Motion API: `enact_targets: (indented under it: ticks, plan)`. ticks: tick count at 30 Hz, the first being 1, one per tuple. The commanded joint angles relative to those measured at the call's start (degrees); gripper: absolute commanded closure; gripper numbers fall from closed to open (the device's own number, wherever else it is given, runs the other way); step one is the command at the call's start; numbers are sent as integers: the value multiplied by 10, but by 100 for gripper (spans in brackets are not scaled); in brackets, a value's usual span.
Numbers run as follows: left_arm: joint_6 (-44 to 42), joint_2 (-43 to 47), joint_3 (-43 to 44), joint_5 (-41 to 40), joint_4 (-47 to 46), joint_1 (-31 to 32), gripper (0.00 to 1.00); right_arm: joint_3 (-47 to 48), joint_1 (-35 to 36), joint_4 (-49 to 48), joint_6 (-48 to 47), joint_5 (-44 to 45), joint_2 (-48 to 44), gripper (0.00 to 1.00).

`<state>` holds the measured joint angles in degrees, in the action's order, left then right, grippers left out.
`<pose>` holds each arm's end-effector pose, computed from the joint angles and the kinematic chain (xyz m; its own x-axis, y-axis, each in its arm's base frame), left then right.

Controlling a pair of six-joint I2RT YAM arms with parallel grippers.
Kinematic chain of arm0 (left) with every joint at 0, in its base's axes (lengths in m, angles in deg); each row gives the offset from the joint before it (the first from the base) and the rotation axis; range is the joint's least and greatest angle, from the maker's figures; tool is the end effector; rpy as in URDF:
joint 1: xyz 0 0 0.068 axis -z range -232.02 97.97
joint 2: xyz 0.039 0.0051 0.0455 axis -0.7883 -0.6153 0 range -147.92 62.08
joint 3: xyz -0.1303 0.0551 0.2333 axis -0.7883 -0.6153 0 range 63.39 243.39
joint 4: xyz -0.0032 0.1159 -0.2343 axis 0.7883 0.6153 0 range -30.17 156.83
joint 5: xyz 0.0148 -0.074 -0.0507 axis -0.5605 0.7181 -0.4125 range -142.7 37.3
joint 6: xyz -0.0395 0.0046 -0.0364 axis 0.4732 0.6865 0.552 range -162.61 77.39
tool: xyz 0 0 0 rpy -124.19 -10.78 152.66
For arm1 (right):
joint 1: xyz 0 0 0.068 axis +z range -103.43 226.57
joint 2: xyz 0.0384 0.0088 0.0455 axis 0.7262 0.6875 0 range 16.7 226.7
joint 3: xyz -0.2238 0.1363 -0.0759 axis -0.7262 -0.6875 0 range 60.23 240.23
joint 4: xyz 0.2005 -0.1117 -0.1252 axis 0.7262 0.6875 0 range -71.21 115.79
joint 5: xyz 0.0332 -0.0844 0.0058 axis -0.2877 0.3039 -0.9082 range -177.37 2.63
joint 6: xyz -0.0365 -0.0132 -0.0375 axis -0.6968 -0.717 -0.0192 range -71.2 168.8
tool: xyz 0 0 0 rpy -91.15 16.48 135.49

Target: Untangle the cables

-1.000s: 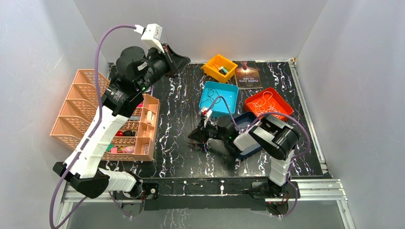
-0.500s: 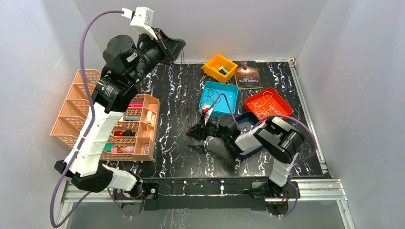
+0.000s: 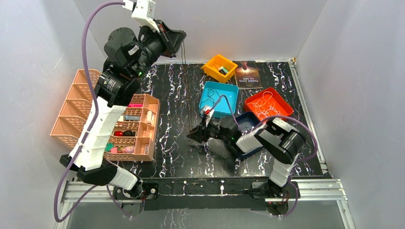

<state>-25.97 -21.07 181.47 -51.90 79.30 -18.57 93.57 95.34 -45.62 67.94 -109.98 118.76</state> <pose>0.2172 -0.1441 0.5943 0.0520 -0.3776 -0.9245 0.6026 0.7501 -0.2725 0.2049 0.2546 0.1571 -0.3573 0.0515 -0.9326 -0.8784 0.3209 0.3542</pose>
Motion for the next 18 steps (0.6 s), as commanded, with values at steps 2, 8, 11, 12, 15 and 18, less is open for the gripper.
enact_targets:
  ticks: [2,8,11,12,15,18]
  plan:
    - [-22,3,66,-17,-82,-3,100,-32,4,34,-15,-1,-1,59]
    - [-35,-2,81,-21,-89,-3,100,-54,5,27,-12,-3,-6,56]
    - [-40,-3,83,-25,-88,-3,100,-63,5,27,-12,1,-12,55]
    - [-41,-4,84,-25,-88,-3,100,-65,5,29,-12,3,-13,54]
    - [-42,-5,86,-24,-89,-3,100,-66,5,28,-12,2,-14,54]
    - [-42,-6,87,-23,-87,-3,100,-63,5,30,-10,1,-18,54]
